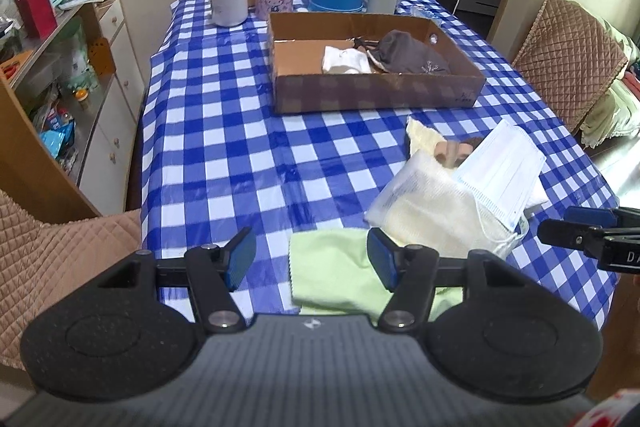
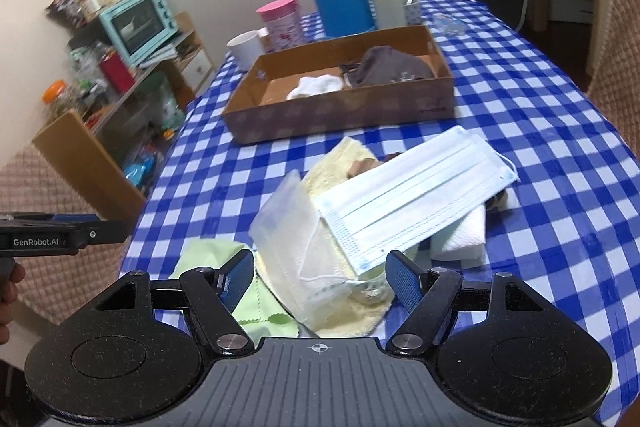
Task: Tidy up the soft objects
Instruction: 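Close the left tool on the clear plastic bag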
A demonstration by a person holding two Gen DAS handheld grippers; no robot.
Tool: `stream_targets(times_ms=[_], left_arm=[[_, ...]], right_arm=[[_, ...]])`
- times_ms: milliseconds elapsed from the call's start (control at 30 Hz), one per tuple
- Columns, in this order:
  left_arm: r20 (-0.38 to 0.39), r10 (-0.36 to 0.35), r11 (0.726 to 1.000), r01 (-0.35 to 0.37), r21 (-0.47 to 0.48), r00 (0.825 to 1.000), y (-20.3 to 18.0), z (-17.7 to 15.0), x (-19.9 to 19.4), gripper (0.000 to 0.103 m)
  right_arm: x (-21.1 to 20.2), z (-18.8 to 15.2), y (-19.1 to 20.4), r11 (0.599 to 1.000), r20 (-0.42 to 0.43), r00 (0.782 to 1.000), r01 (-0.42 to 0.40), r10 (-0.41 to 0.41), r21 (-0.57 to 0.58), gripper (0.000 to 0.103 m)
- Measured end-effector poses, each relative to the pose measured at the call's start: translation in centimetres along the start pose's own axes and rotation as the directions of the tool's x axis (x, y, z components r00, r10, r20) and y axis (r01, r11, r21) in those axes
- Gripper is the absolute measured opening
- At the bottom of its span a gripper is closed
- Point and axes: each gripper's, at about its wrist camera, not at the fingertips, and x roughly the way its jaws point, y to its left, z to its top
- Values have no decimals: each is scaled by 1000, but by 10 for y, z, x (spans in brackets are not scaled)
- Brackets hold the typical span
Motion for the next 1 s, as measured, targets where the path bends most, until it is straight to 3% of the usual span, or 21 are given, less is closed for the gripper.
stream_targets(times_ms=[167, 400, 800, 1000], left_arm=[[-17, 7, 1000, -7, -22, 1000, -4, -6, 3, 59], [-50, -15, 999, 12, -46, 999, -26, -9, 15, 59], [-118, -124, 991, 118, -56, 985, -89, -3, 52, 61], [-155, -115, 992, 105, -74, 981, -102, -2, 77, 61]], right_arm=[[6, 0, 1, 998, -21, 1000, -17, 16, -54, 73], [8, 3, -21, 999, -49, 999, -23, 21, -44, 73], [-2, 5, -76, 1000, -69, 998, 8, -6, 25, 73], [-8, 6, -101, 998, -71, 997, 24, -20, 60, 73]])
